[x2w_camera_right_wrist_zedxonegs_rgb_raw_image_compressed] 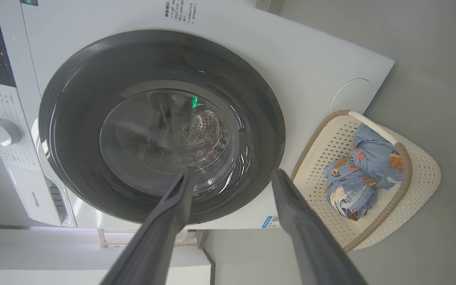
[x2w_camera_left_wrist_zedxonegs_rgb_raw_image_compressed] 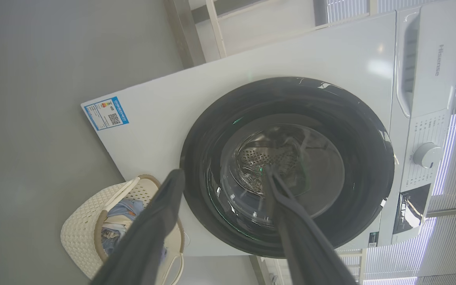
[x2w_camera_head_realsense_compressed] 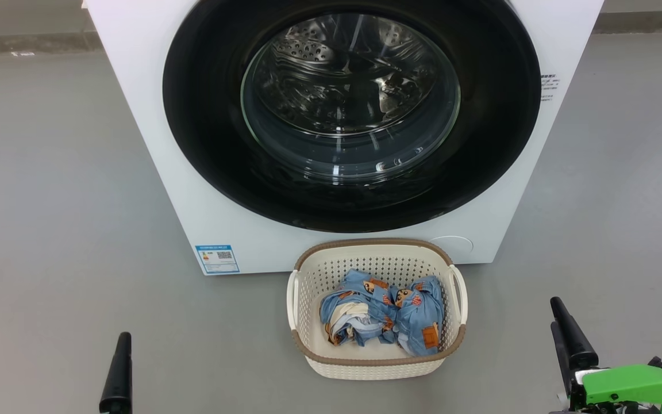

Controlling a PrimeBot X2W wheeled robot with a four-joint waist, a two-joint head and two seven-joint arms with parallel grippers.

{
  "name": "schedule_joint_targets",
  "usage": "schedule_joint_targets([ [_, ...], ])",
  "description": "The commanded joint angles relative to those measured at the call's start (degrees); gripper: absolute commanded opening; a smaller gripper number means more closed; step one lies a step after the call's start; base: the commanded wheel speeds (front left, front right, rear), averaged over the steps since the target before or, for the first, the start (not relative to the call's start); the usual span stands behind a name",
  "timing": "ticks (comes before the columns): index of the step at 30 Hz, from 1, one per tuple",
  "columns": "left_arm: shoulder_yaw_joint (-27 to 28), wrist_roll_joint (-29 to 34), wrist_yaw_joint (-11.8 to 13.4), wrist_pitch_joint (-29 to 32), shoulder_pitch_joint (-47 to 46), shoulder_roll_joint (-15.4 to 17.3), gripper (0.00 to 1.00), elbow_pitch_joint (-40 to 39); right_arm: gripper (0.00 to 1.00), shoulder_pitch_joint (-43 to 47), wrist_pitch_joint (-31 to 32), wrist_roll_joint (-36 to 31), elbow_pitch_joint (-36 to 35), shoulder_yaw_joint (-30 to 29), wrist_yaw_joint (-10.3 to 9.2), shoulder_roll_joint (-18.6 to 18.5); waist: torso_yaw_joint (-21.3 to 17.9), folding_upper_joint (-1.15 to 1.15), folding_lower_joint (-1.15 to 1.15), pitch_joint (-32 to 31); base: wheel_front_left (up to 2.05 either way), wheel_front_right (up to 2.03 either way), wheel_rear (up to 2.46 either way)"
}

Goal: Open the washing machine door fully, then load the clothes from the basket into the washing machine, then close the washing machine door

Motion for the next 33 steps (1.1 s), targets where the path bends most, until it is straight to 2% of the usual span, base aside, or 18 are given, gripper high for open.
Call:
schedule_joint_targets([
  [1,0.51,2.0,-0.32,-0.6,-0.8,0.85,1.0,-2.17,1.0,-2.99,-0.71,-2.22,-1.76,0.28,0.12,-0.5,0.04,0.0,0.0,0.01,0.0,0.0,0.0],
  [33,-0.58,24.55,-0.71,-4.96,0.25,1.08,1.0,-4.53,1.0,-3.33,-3.53,-30.02,-2.98,1.54,0.2,1.19,1.35,0.0,0.0,-0.09,0.0,0.0,0.0],
])
